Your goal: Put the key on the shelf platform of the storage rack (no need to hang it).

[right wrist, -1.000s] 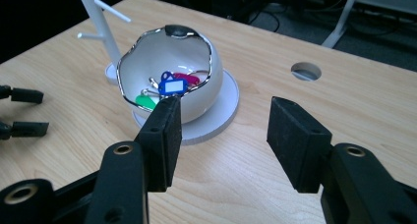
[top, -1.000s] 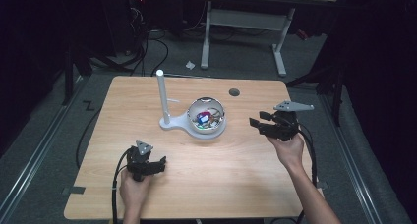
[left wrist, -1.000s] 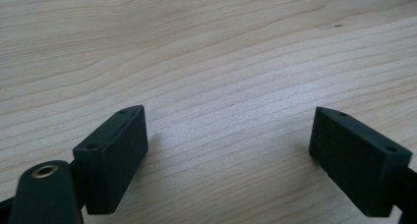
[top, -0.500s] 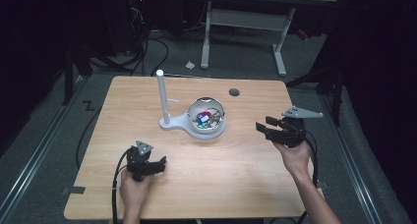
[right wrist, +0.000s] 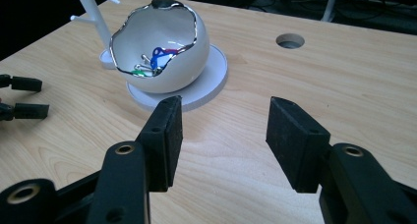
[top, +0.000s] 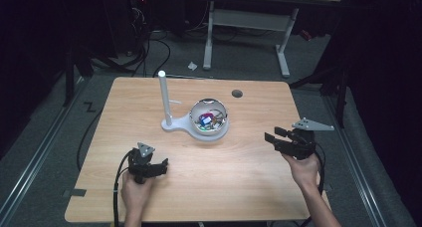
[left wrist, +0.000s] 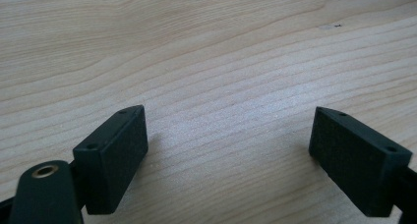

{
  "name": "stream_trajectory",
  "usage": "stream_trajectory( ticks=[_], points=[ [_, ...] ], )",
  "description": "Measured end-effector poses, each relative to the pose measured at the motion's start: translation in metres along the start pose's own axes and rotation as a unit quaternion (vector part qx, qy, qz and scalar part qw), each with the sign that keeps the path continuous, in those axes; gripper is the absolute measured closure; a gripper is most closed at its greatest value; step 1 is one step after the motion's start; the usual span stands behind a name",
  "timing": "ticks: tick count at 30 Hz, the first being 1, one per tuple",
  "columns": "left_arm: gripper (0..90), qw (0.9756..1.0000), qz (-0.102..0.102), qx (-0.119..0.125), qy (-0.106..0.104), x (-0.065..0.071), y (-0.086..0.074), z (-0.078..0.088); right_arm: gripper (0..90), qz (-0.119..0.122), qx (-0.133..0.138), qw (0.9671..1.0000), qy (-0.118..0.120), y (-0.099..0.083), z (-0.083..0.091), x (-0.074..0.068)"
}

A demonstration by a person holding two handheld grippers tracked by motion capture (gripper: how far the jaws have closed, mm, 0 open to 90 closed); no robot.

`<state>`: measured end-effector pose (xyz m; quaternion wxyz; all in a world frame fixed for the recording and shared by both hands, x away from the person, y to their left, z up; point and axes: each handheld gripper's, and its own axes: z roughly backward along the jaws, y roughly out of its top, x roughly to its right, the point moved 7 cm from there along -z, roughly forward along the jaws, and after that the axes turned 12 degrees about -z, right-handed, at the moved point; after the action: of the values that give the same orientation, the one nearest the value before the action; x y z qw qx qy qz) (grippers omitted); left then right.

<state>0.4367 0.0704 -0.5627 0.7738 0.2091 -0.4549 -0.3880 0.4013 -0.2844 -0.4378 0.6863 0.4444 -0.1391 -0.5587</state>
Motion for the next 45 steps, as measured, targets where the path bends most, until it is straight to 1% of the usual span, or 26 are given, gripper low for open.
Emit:
stream_trajectory(
  ticks=[4, 5, 6, 10, 13, 15, 16, 18, 21, 22, 24, 25, 31, 33, 36, 40, 43, 44, 45],
  points=[
    [15.1, 1.0, -0.001, 0.001, 0.0, 0.0, 0.0, 0.0, 48.2, -0.003, -0.004, 1.0, 0.0, -0.007, -0.001, 0.001],
    [15.1, 1.0, 0.001, -0.001, 0.001, 0.0, 0.0, 0.0, 48.3, 0.0, -0.004, 1.0, 0.0, -0.008, -0.002, 0.001],
    [15.1, 1.0, -0.002, 0.001, 0.0, 0.0, 0.0, 0.0, 48.3, 0.0, -0.002, 1.0, 0.001, -0.009, -0.002, 0.001],
    [15.1, 1.0, -0.002, 0.0, -0.001, 0.0, 0.0, 0.0, 48.3, 0.001, -0.004, 1.0, 0.0, -0.013, -0.002, 0.001],
    [15.1, 1.0, -0.002, 0.0, -0.001, 0.0, 0.0, 0.0, 48.2, -0.003, -0.006, 1.0, 0.001, -0.016, -0.003, 0.001],
    [15.1, 1.0, -0.003, 0.0, -0.001, 0.0, 0.0, 0.0, 48.2, -0.002, -0.008, 1.0, 0.002, -0.018, -0.004, 0.001],
    [15.1, 1.0, 0.001, -0.001, 0.001, 0.0, 0.0, 0.0, 48.2, -0.001, -0.01, 0.9999, 0.002, -0.019, -0.005, 0.001],
    [15.1, 1.0, -0.002, 0.001, 0.0, 0.0, 0.0, 0.0, 48.2, -0.001, -0.01, 0.9999, 0.003, -0.021, -0.006, 0.0],
    [15.1, 1.0, -0.002, 0.001, 0.0, 0.0, 0.0, 0.0, 48.2, 0.003, -0.012, 0.9999, 0.003, -0.024, -0.008, -0.001],
    [15.1, 1.0, -0.002, 0.0, -0.001, 0.0, 0.0, 0.0, 48.3, 0.0, -0.015, 0.9999, 0.002, -0.025, -0.009, -0.001],
    [15.1, 1.0, -0.001, 0.0, -0.001, 0.0, 0.0, 0.0, 48.2, 0.004, -0.015, 0.9999, 0.002, -0.027, -0.01, -0.001],
    [15.1, 1.0, -0.003, 0.001, 0.0, 0.0, 0.0, 0.0, 48.2, 0.001, -0.016, 0.9999, 0.002, -0.028, -0.011, -0.001],
    [15.1, 1.0, 0.001, -0.001, 0.001, 0.0, 0.0, 0.0, 47.9, 0.003, -0.021, 0.9998, 0.003, -0.035, -0.015, -0.002],
    [15.1, 1.0, -0.002, 0.0, -0.001, 0.0, 0.0, 0.0, 47.9, 0.005, -0.022, 0.9997, 0.003, -0.037, -0.018, -0.002],
    [15.1, 1.0, -0.002, 0.001, 0.0, 0.0, 0.0, 0.0, 47.9, 0.002, -0.027, 0.9996, 0.004, -0.042, -0.021, -0.002],
    [15.1, 1.0, -0.001, 0.0, 0.0, 0.0, 0.0, 0.0, 48.5, 0.007, -0.039, 0.9992, 0.001, -0.048, -0.026, -0.003],
    [15.1, 1.0, -0.002, 0.0, -0.001, 0.0, 0.0, 0.0, 48.7, 0.004, -0.046, 0.9989, 0.002, -0.054, -0.03, -0.002],
    [15.1, 1.0, 0.001, -0.001, 0.001, 0.0, 0.0, 0.0, 48.7, 0.002, -0.047, 0.9989, 0.001, -0.055, -0.031, -0.002],
    [15.1, 1.0, -0.003, 0.0, -0.001, 0.0, 0.0, 0.0, 48.7, 0.003, -0.048, 0.9988, 0.0, -0.057, -0.032, -0.002]
  ],
)
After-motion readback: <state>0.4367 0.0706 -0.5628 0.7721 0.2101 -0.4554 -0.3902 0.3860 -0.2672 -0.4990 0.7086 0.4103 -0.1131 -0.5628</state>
